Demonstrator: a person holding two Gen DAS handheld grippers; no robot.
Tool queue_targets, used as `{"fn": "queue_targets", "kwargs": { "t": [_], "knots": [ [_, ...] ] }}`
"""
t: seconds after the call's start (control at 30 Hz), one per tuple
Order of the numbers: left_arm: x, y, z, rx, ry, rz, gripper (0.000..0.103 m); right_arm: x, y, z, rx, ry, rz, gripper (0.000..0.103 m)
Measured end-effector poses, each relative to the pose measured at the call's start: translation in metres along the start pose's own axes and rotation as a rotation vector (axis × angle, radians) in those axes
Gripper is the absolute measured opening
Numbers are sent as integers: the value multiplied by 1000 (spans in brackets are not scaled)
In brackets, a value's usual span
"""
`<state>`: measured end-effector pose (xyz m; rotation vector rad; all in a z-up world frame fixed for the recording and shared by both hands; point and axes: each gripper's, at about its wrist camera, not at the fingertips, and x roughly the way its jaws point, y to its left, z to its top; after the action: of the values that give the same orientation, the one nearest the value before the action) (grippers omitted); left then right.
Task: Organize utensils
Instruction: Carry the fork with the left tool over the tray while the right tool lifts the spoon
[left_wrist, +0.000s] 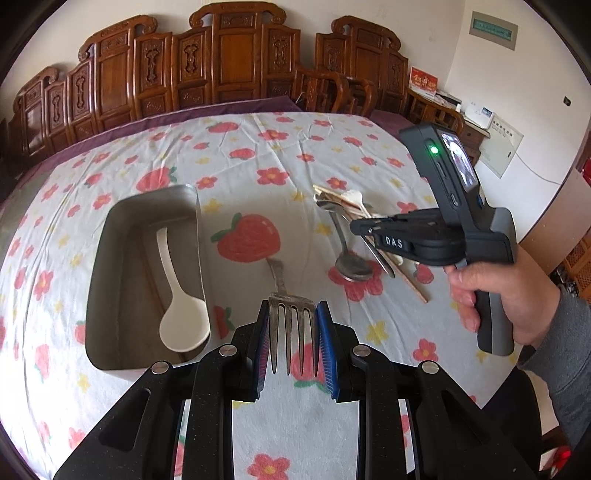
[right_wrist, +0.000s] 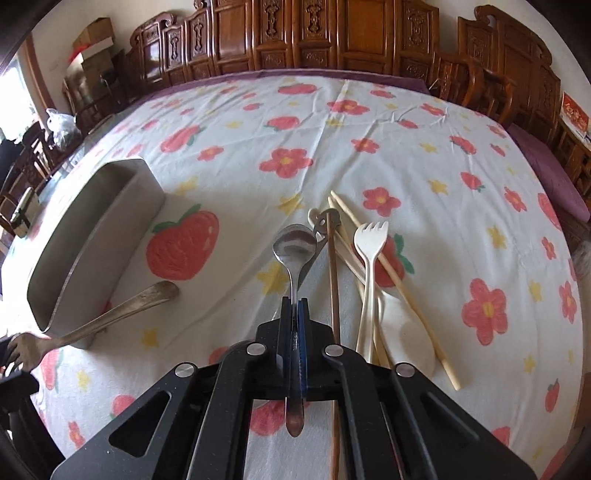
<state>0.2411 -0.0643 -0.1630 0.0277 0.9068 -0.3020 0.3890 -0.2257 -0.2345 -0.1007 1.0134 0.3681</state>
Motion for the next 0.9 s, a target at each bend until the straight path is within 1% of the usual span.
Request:
{"fn": "queue_targets", "kwargs": {
  "t": [0.13,0.17,0.2,0.23,0.3,0.43,0.6,0.9],
  "knots": [
    [-4,1,5,3,-6,-11,18,-10,2,-1,1,-9,10,4],
    [-4,1,6,3,-4,-18,8,-12,3,-2,-3,-12,14,4],
    [-4,0,6,7,-2,2,3,-14,5,-3,-6,-13,16,4],
    [-5,-1,6,20,-9,21,3,-15,6,-4,-10,-14,17,4],
    [-5,0,6,13,-7,-1,2,-17,10,-6,-22,-14,18,4],
    [-6,1,7,4,-11,-8,2,-20,15,-9,-36,-19,20,4],
    [-14,1,12,7,-27,-16,2,-33,21,-8,-40,-48,41,4],
    [-39,21,22,-8,-80,6,2,-57,44,3,-58,-100,75,4]
  ]
}}
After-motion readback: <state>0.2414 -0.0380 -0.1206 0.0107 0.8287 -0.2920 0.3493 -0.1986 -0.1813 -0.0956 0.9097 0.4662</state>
